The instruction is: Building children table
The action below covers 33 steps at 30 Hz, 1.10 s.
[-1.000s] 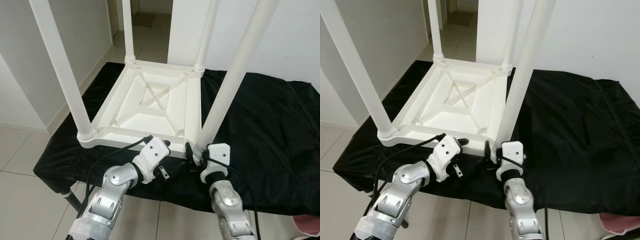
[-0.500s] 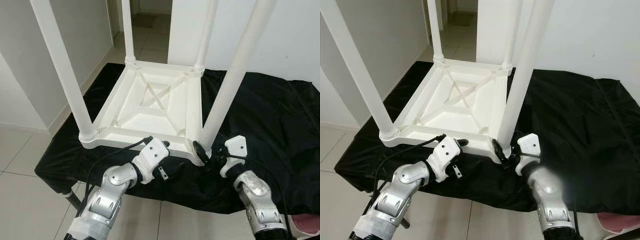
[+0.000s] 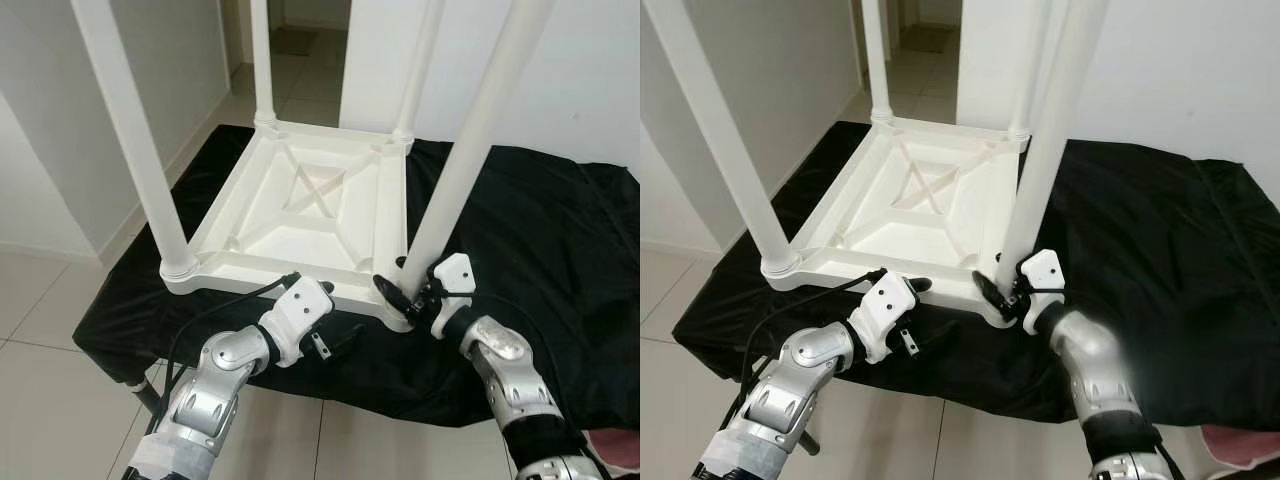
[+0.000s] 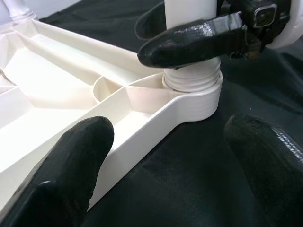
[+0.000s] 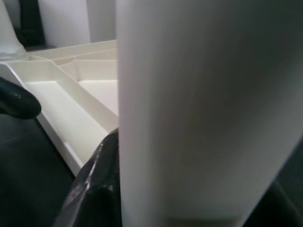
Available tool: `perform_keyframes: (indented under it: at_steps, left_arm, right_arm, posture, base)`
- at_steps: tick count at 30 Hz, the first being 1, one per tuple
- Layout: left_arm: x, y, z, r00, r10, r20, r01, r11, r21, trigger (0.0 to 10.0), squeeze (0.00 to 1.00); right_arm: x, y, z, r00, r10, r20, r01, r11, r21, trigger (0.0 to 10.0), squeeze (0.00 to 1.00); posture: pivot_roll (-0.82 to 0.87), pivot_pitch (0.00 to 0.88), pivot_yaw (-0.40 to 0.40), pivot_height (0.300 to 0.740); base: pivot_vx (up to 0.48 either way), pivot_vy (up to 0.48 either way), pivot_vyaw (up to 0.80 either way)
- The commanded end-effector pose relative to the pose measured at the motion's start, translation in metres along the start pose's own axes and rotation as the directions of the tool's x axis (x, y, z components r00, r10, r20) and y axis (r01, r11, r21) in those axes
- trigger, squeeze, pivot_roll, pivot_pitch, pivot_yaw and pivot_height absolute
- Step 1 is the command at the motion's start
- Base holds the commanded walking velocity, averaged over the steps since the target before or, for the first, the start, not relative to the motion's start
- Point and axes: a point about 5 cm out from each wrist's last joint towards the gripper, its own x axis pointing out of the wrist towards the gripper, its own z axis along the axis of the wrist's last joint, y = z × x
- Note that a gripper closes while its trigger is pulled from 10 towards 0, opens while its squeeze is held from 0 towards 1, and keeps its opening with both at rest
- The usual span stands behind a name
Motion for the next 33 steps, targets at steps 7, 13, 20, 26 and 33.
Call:
perform_keyframes:
  at_steps: [7, 13, 20, 26, 33]
  left_arm:
    - [-0.002, 0.002, -0.001, 0.997, 0.08, -0.002, -0.08, 0.997, -0.004, 10.0, 0.0]
    - [-0.002, 0.002, -0.001, 0.997, 0.08, -0.002, -0.08, 0.997, -0.012, 10.0, 0.0]
    - [-0.002, 0.002, -0.002, 0.997, 0.081, -0.004, -0.081, 0.997, -0.013, 10.0, 0.0]
    - [-0.004, 0.001, -0.005, 0.996, 0.088, -0.013, -0.088, 0.996, -0.022, 10.0, 0.0]
    - [-0.005, 0.001, -0.005, 0.996, 0.089, -0.014, -0.089, 0.996, -0.026, 10.0, 0.0]
  right_arm:
    - [-0.005, -0.006, -0.005, 1.0, 0.011, -0.025, -0.011, 1.0, 0.001, 0.0, 0.0]
    - [0.0, -0.002, 0.004, 0.998, -0.058, 0.009, 0.057, 0.995, 0.08, 10.0, 0.0]
    - [0.007, 0.009, 0.01, 0.99, -0.137, 0.018, 0.135, 0.989, 0.056, 10.0, 0.0]
    - [0.006, 0.014, 0.01, 0.958, -0.288, 0.009, 0.286, 0.953, 0.102, 10.0, 0.0]
    - [0.005, 0.034, 0.016, 0.847, -0.531, -0.018, 0.527, 0.836, 0.152, 10.0, 0.0]
  posture:
    - [0.01, 0.0, -0.027, 0.74]
    - [0.0, 0.0, -0.028, 0.74]
    - [0.0, 0.0, -0.029, 0.74]
    - [-0.01, 0.0, -0.03, 0.74]
    - [-0.01, 0.0, -0.029, 0.74]
  base:
    - [0.0, 0.0, 0.0]
    - [0.0, 0.0, 0.0]
    - [0.0, 0.0, 0.0]
    - [0.0, 0.0, 0.0]
    - [0.0, 0.0, 0.0]
